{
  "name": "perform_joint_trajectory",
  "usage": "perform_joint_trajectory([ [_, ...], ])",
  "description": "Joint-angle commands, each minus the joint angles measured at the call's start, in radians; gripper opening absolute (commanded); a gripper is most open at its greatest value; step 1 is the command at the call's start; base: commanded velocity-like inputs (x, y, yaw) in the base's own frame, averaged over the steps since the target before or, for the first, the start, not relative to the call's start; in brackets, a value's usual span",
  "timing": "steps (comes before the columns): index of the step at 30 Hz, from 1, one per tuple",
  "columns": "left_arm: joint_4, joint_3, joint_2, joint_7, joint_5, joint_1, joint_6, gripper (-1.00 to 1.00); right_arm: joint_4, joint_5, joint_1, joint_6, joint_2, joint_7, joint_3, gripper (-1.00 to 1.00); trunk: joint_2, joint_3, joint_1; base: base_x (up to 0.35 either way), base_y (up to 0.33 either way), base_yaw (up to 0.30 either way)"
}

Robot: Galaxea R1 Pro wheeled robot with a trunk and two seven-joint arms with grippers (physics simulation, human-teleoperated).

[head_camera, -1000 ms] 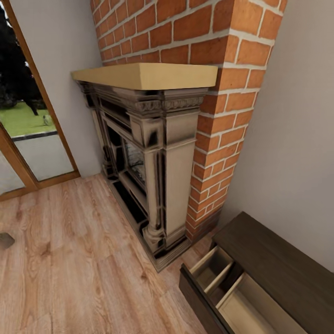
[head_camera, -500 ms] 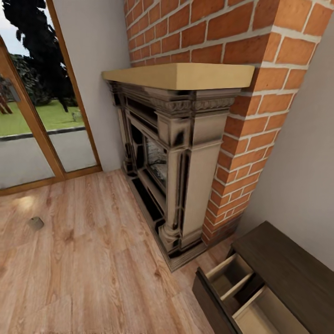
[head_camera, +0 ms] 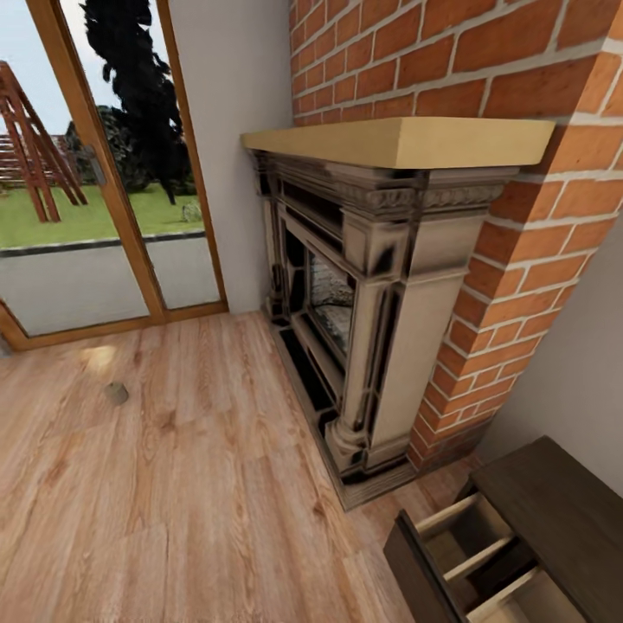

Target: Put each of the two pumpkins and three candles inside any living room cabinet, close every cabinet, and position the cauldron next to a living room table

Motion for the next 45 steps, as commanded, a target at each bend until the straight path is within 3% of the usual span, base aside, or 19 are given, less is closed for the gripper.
perform_joint_trajectory([
  [1,0.0,0.0,0.0,0.0,0.0,0.0,0.0,1.0,0.0,0.0,0.0,0.0,0.0,0.0,0.0,1.0,0.0,0.0,0.0,0.0,0.0,0.285],
  [45,0.0,0.0,0.0,-0.001,0.0,0.0,0.0,1.0,0.0,0.001,0.0,0.0,-0.001,0.001,0.0,1.0,0.0,0.0,0.0,0.013,0.0,0.268],
])
